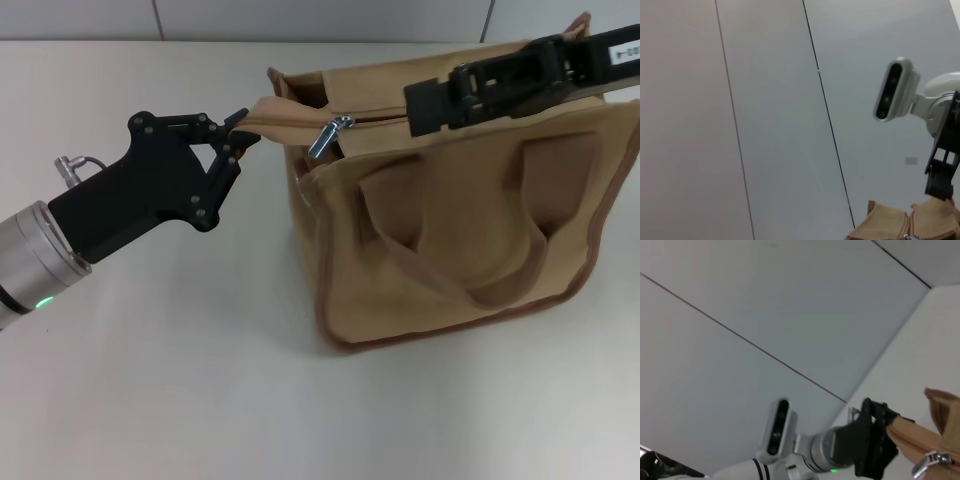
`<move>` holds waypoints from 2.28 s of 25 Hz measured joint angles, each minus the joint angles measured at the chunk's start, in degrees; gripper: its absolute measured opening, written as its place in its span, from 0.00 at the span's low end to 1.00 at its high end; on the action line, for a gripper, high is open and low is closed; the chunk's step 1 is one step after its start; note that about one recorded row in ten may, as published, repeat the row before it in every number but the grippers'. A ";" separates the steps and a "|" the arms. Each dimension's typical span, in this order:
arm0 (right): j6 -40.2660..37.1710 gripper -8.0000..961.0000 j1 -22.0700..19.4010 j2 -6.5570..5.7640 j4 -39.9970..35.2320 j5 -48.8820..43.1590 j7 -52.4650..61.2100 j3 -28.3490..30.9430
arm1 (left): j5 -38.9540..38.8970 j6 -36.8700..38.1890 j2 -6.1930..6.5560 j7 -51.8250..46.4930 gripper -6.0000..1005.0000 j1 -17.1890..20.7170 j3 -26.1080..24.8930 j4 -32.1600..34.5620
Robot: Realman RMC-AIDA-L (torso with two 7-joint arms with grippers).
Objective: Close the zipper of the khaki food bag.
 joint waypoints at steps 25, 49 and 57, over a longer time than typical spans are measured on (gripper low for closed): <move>6.24 0.81 3.70 1.02 0.54 -2.03 5.78 -5.85 | 0.03 3.76 -0.16 -0.24 0.03 -2.19 -0.04 0.29; 8.63 0.81 3.95 1.87 1.71 -1.93 6.60 -7.02 | 0.04 6.05 -0.27 -4.32 0.03 -6.94 0.17 1.32; 8.89 0.81 3.80 2.13 1.76 -1.80 6.33 -7.01 | 0.05 5.76 -0.33 -5.49 0.03 -8.24 -0.09 1.42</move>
